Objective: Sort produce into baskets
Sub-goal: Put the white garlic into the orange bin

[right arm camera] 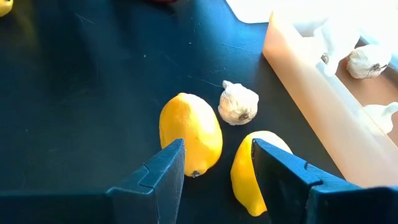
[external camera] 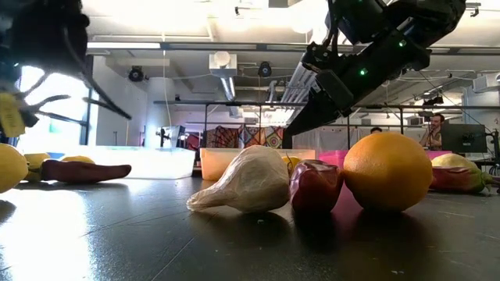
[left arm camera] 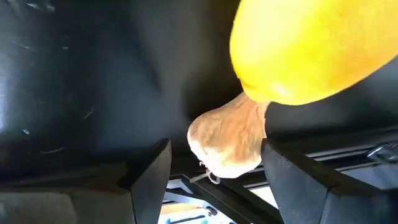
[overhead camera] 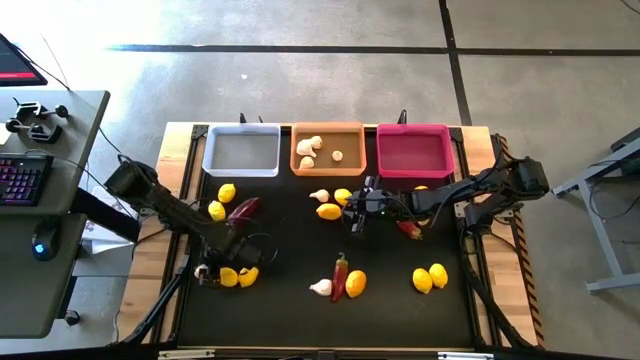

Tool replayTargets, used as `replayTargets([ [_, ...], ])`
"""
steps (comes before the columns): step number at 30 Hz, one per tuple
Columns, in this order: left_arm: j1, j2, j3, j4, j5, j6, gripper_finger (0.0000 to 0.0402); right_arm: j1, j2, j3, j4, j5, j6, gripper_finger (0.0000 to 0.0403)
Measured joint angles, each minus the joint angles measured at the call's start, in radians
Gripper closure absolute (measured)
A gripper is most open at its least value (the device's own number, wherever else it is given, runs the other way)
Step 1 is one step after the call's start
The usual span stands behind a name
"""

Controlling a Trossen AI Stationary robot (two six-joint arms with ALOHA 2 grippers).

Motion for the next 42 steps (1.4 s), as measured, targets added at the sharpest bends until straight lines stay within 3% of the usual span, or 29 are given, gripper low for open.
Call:
replayTargets([
  [12, -0.064, 0.054, -0.001, -0.024, 0.009, 0.108, 0.0182, 0.0, 0.0, 0.0, -0.001, 0.0, 0.004, 0.0224],
  [23, -0.04, 0.06, 0.003, -0.118, 0.01, 0.21, 0.0272, 0.0, 0.0, 0.0, -0.001, 0.0, 0.004, 0.0224],
  [32, 0.061, 0.06, 0.098, -0.157, -0.06, 0.314, 0.0282, 0.0, 0.0, 0.0, -0.016, 0.0, -0.014, 0.0224],
  [42, 0.287, 0.059, 0.206, -0.117, -0.195, 0.482, 0.0282, 0.0, -0.01, 0.0, -0.098, 0.001, -0.029, 0.0224],
])
